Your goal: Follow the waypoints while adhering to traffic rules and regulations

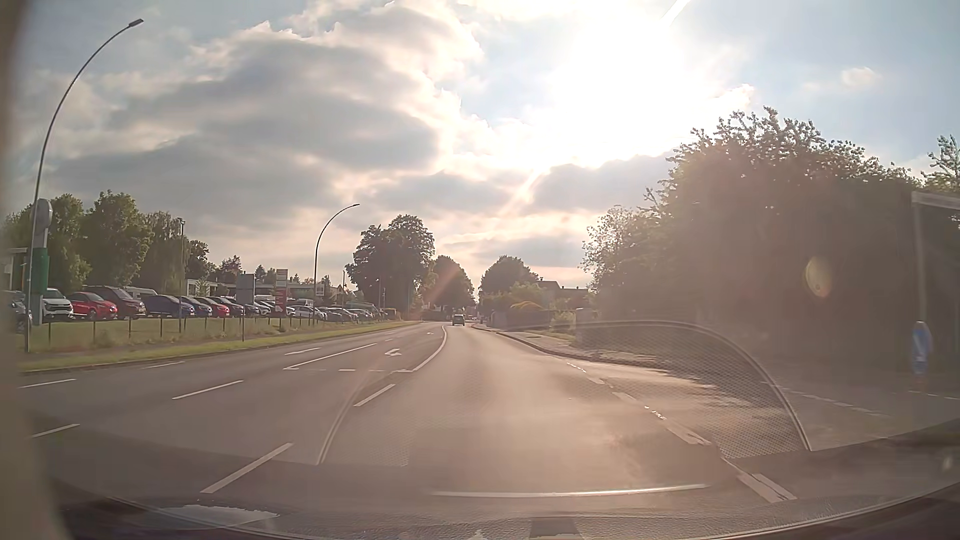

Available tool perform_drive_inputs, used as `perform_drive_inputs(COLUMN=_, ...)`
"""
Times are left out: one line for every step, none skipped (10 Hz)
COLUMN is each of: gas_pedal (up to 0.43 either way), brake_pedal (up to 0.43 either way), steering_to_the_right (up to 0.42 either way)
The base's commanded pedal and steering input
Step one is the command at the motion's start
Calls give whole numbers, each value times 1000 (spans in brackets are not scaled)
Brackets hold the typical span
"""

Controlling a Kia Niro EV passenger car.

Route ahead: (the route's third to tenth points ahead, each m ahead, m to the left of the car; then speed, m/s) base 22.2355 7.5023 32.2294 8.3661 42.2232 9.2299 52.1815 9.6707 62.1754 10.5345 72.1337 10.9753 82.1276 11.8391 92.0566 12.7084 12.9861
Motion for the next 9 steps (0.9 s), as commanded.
perform_drive_inputs(gas_pedal=268, brake_pedal=0, steering_to_the_right=-25)
perform_drive_inputs(gas_pedal=268, brake_pedal=0, steering_to_the_right=-25)
perform_drive_inputs(gas_pedal=268, brake_pedal=0, steering_to_the_right=-25)
perform_drive_inputs(gas_pedal=280, brake_pedal=0, steering_to_the_right=-24)
perform_drive_inputs(gas_pedal=280, brake_pedal=0, steering_to_the_right=-23)
perform_drive_inputs(gas_pedal=280, brake_pedal=0, steering_to_the_right=-22)
perform_drive_inputs(gas_pedal=280, brake_pedal=0, steering_to_the_right=-20)
perform_drive_inputs(gas_pedal=280, brake_pedal=0, steering_to_the_right=-19)
perform_drive_inputs(gas_pedal=280, brake_pedal=0, steering_to_the_right=-16)
